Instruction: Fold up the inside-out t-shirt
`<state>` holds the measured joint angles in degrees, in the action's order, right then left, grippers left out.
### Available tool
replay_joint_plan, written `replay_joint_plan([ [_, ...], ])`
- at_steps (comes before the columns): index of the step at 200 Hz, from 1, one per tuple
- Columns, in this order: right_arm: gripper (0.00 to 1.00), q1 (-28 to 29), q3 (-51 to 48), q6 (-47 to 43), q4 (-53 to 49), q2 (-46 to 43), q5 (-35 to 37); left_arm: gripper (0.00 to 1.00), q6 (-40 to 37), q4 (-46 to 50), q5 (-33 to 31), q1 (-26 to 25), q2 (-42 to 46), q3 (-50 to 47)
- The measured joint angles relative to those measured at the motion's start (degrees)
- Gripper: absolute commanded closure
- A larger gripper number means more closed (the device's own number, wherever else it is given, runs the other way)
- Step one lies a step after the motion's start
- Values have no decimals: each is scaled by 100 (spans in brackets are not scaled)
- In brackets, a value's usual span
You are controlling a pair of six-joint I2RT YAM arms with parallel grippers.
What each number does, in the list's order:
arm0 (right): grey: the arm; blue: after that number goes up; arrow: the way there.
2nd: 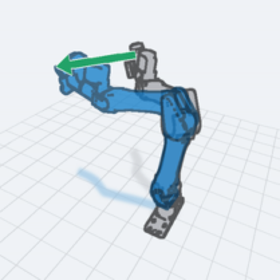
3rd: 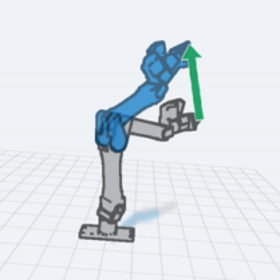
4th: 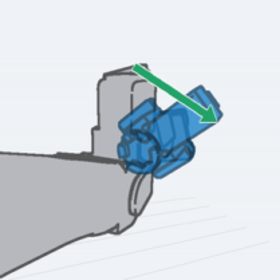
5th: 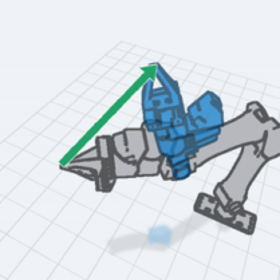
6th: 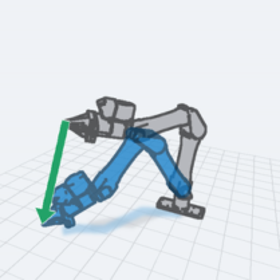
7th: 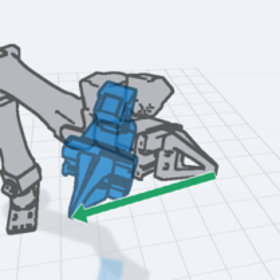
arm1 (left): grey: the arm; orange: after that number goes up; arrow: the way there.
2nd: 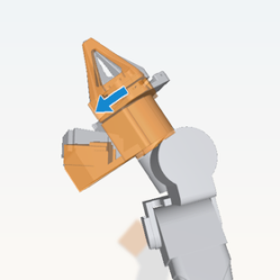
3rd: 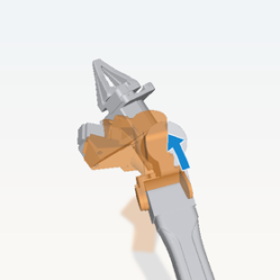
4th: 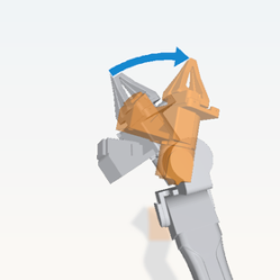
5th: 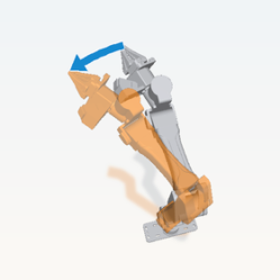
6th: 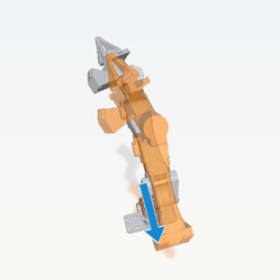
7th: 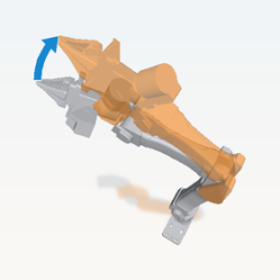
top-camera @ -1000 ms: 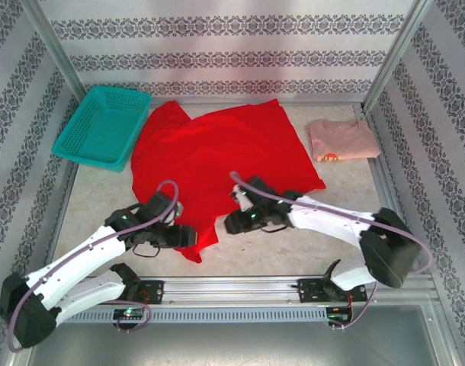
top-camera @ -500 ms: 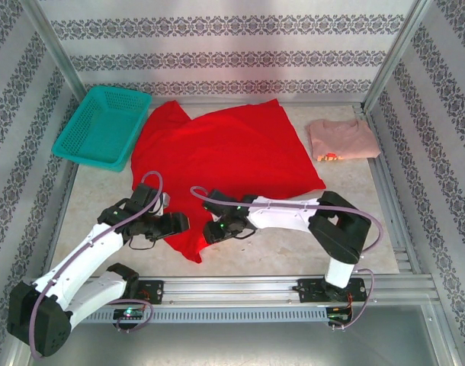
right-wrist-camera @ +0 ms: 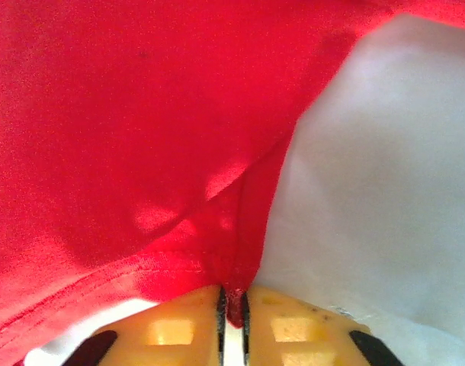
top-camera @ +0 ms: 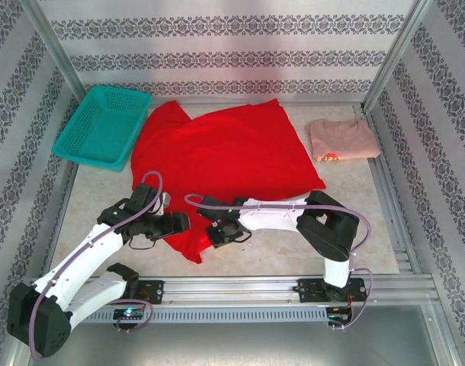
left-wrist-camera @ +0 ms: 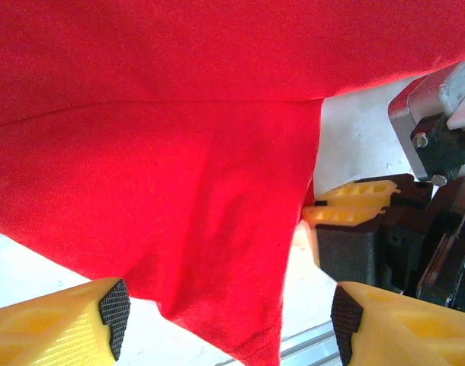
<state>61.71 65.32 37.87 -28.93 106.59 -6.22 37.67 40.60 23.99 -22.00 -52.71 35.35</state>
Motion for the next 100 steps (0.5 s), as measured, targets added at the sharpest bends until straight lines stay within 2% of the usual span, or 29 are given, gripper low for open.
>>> replay_joint_plan([
  [19,100,0,13,7,-28,-17,22,28,-15,0,2,0,0,0],
  [72,100,-83,-136,-4,-199,-291,15,28,-11,4,111,-20,0,-24],
  [100,100,-197,-203,-7,-352,-535,15,28,-9,7,101,-273,-35,-26],
])
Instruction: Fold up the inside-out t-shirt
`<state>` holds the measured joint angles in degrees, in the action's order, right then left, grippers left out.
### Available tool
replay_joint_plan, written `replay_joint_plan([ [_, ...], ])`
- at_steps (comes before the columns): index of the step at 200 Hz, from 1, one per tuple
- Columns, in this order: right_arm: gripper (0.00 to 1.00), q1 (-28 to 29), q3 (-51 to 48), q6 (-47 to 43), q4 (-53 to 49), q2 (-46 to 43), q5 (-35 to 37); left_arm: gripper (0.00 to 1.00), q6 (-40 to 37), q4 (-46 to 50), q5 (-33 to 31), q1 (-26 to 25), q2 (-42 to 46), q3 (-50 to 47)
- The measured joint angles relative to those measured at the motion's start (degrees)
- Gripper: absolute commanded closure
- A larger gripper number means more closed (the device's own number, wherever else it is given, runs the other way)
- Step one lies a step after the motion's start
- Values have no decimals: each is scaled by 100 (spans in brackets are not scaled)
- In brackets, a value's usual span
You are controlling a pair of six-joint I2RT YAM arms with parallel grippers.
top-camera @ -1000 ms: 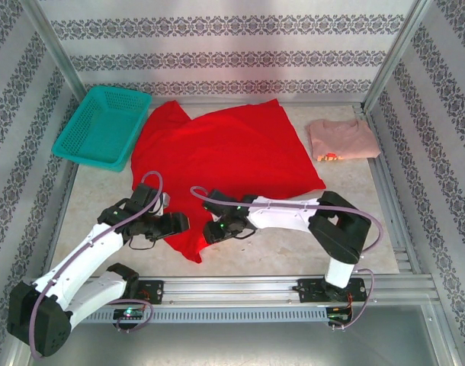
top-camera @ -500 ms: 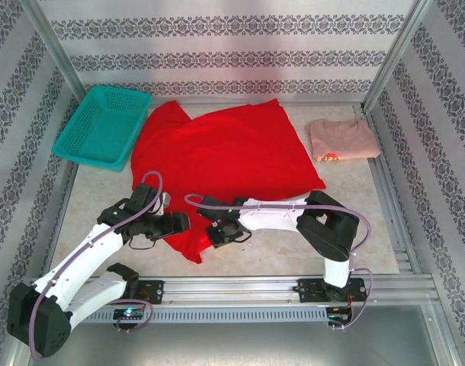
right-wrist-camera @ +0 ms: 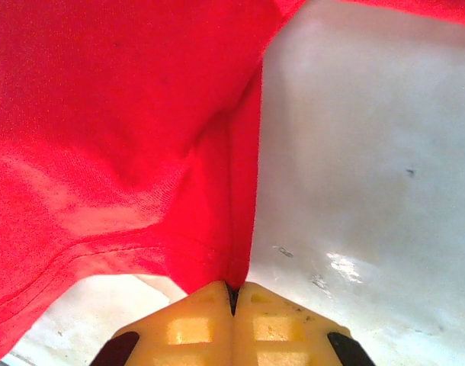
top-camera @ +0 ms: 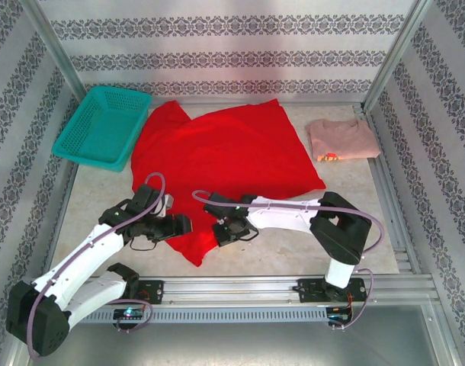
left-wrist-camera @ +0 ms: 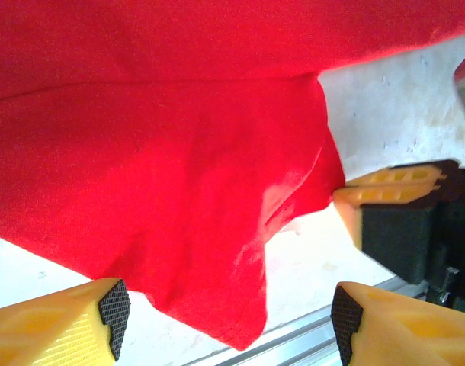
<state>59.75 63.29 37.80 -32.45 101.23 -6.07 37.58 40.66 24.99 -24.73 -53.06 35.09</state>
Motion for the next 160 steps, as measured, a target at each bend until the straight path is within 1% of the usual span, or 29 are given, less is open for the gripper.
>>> replay_joint_plan([
  [39,100,-197,-4,-59,-205,-50,-24,28,4,2,-105,-520,-365,0],
  [71,100,-343,-4,-164,-334,-50,-166,28,-2,-68,-144,-785,-741,-28],
  [95,100,-466,-4,-247,-431,-70,-343,28,-9,-225,-179,-824,-1099,-105],
  [116,100,-601,-4,-350,-494,-133,-546,27,-35,-389,-350,-822,-1370,-157],
  [160,100,-984,-4,-476,-555,-372,-997,27,-133,-588,-708,-824,-1631,-238],
])
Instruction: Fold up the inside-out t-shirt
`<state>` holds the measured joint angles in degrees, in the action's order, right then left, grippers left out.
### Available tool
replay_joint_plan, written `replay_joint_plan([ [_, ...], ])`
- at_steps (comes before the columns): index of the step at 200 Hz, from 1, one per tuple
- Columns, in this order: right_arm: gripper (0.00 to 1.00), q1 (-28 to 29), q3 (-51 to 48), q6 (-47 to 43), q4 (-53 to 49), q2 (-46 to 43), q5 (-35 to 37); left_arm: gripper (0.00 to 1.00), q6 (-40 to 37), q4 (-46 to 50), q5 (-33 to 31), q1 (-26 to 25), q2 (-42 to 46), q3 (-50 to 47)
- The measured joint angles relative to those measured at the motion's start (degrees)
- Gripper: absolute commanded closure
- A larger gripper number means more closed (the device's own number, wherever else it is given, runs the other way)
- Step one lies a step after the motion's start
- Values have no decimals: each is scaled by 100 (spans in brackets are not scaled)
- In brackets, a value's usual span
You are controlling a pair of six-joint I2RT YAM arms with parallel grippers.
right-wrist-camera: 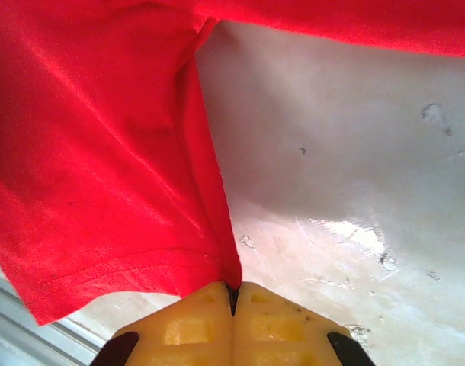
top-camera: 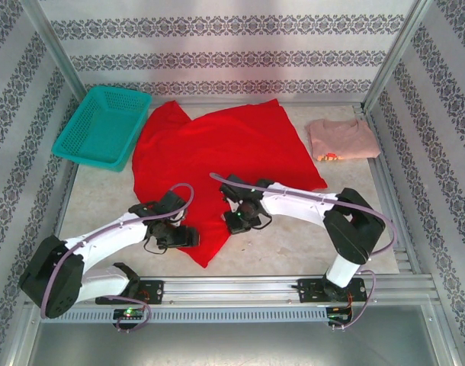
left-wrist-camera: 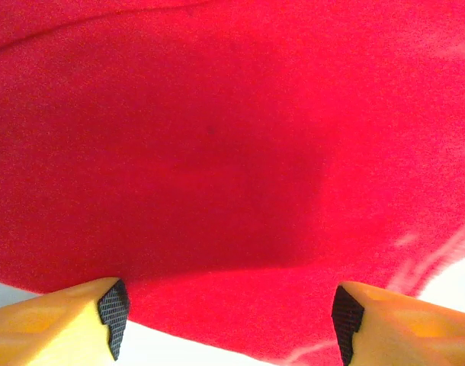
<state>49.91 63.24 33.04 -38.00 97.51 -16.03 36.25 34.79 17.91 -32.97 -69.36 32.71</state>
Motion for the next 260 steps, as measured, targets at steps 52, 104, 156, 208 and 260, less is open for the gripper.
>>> replay_joint_plan([
  [52,93,-267,17,-269,-61,57,-170,26,-92,-52,-129,-9,-136,-13],
  [104,88,-267,114,-509,-92,426,13,19,-219,-131,-114,-354,557,-13],
  [156,89,-321,227,-610,-44,577,162,25,-168,-315,-260,-1663,1353,-26],
  [208,90,-415,229,-625,105,737,155,41,-444,-487,-909,-3010,-20,348],
  [260,90,-457,221,-632,173,737,140,43,-632,-551,-1523,-3224,-713,621],
])
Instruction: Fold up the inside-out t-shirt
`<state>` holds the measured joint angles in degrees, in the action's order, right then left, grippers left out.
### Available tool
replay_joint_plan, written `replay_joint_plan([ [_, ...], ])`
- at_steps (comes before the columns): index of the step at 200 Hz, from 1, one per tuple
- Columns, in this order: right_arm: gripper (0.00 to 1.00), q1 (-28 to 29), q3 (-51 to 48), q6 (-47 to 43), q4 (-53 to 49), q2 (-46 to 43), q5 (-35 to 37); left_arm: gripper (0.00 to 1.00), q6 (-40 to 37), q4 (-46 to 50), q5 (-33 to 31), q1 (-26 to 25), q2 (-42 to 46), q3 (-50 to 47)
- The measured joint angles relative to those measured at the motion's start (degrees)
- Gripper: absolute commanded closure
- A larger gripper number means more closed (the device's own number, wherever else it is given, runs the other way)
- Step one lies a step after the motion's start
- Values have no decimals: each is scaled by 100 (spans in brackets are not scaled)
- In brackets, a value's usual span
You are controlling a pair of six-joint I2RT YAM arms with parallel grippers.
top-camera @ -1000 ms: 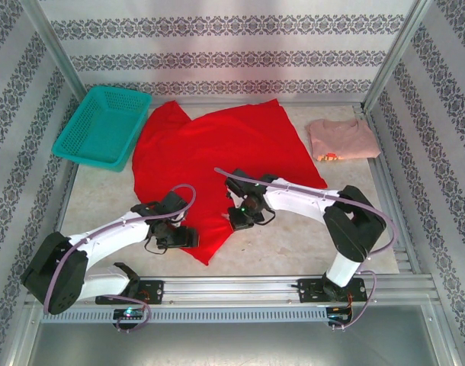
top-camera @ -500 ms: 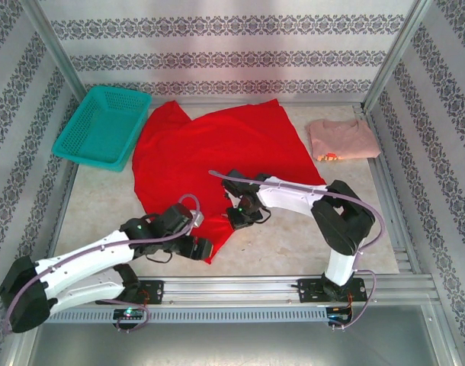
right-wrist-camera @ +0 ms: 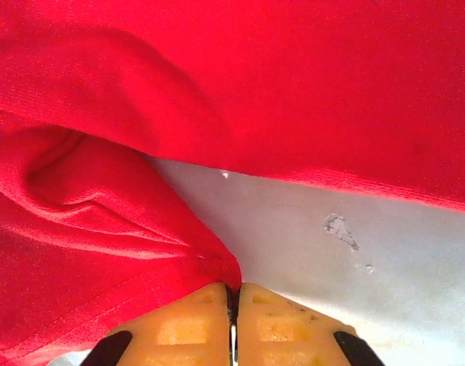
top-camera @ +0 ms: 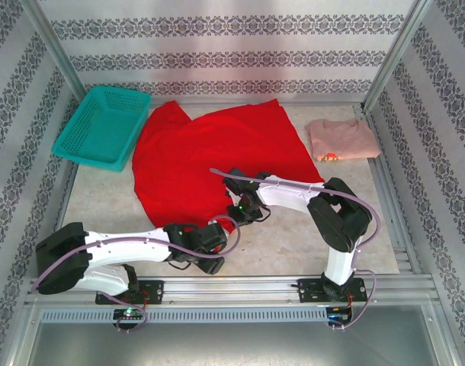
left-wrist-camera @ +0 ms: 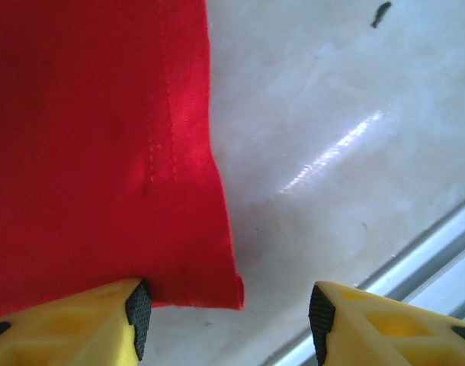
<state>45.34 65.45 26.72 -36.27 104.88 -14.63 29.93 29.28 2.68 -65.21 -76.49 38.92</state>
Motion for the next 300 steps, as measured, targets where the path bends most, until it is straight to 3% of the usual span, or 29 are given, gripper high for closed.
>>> replay_joint_plan([
  [95,92,-24,-35,-13,52,0,-2,65,-302,-192,-214,-4,-573,33],
  [149,89,-24,-74,-13,70,0,-4,93,-365,-210,-328,-4,-564,44],
  [170,84,-26,-74,-9,70,0,-13,100,-328,0,-348,-4,-350,44],
  [199,70,-92,-79,20,61,-90,-125,100,-162,490,-450,9,212,81],
  [222,64,-249,-195,63,55,-595,-293,100,52,892,-476,101,555,87],
  [256,55,-1104,-761,201,114,-2094,-603,100,284,1399,-439,476,1003,98],
  [300,50,-3860,-1648,175,166,-3174,-330,100,426,1740,-127,1093,1668,205],
])
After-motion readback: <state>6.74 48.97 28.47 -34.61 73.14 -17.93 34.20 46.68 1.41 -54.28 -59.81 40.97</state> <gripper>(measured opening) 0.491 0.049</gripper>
